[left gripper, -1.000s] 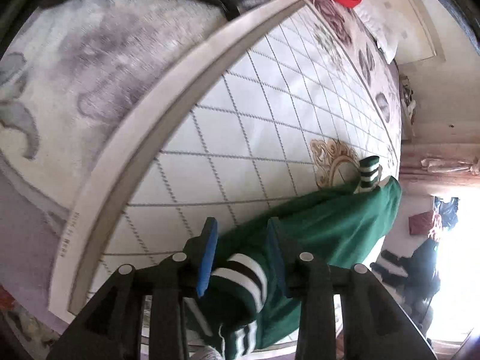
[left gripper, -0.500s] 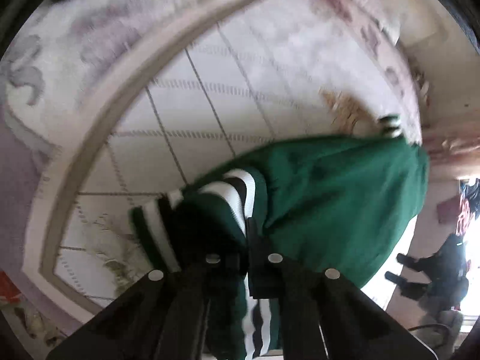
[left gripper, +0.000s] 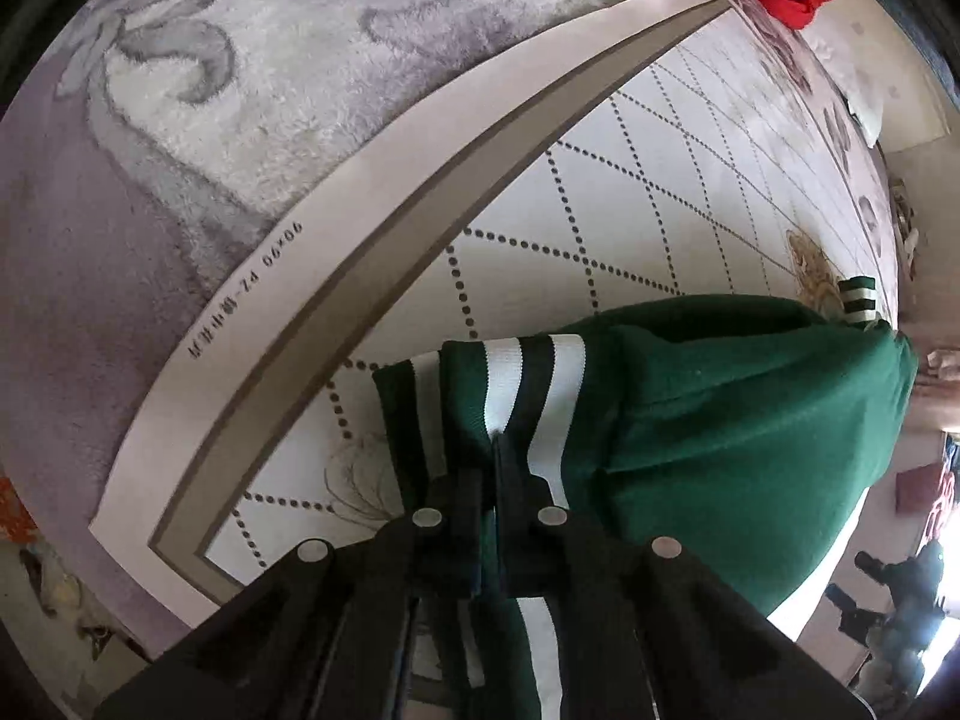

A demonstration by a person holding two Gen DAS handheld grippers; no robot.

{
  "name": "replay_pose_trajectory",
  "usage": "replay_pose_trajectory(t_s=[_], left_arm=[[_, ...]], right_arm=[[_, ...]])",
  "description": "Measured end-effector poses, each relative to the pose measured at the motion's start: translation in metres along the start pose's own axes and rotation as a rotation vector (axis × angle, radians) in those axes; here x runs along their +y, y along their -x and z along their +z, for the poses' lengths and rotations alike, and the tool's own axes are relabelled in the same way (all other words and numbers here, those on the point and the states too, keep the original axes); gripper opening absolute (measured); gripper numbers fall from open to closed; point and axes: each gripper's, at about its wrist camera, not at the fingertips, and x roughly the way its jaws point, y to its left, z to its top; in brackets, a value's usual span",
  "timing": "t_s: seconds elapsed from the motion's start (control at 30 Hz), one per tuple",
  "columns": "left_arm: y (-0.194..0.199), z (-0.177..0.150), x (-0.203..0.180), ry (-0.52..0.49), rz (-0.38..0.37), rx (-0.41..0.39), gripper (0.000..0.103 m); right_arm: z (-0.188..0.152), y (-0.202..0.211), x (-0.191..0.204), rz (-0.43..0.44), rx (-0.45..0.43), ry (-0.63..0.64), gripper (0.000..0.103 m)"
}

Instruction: Fold large clothes

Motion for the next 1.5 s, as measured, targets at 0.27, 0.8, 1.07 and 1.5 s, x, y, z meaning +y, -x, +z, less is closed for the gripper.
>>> replay_pose_trajectory(t_s=[0.27, 0.8, 1.07, 1.5], left_arm=[[0.005, -0.005, 0.005, 0.022, -0.020, 0.008, 0.002], [0.006, -0.087, -0.029, 0.020, -0.102, 0.237, 0.004], [0.048, -0.060, -0.007, 0.058, -0.071, 0.129, 0.004], [-0.013, -0.010, -0.069, -0.319, 0.070, 0.134, 0.007]], right_arm=[[0.041, -0.075, -0.041, 0.346, 0.032, -0.166, 0.073], [0.129, -0.056, 0.107, 0.034, -0.032, 0.200, 0.065], [-0.042, -0.092, 0.043, 0.118, 0.252, 0.131, 0.066], [-0.112, -0.149, 0.015, 0.117, 0.252, -0.018, 0.032]])
